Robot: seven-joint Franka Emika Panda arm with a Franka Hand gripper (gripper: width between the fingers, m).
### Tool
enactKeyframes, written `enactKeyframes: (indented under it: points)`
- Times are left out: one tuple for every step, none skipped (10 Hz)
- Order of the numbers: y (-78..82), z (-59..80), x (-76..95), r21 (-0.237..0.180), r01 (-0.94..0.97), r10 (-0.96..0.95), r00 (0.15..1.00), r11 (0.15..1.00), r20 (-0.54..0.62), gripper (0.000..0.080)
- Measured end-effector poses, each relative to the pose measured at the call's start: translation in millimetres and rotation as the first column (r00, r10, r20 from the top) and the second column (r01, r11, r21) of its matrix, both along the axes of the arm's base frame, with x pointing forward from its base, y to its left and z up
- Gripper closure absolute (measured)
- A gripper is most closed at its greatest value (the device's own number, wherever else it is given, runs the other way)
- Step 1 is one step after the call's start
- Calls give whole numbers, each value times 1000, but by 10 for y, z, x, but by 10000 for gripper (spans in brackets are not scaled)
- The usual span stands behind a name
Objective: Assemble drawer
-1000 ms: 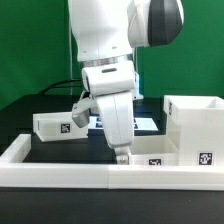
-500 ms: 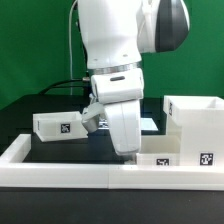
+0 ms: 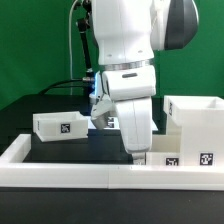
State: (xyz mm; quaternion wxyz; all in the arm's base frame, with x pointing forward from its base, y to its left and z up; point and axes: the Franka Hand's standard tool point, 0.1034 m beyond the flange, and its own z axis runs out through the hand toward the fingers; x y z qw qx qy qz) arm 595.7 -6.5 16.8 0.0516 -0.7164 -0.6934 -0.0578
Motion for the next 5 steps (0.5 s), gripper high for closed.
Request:
enactKeyframes:
  points:
    - [-1, 0, 0, 0, 0, 0, 1000, 1000, 0, 151]
    - [-1, -1, -1, 0, -4, 4, 1000, 1000, 1, 151]
    - [11, -6, -10, 1, -20, 20, 1000, 1000, 2, 151]
    - [43, -11, -22, 4, -44, 44, 999, 999, 3, 151]
    - [97, -9, -23, 5, -59, 59, 998, 998, 4, 151]
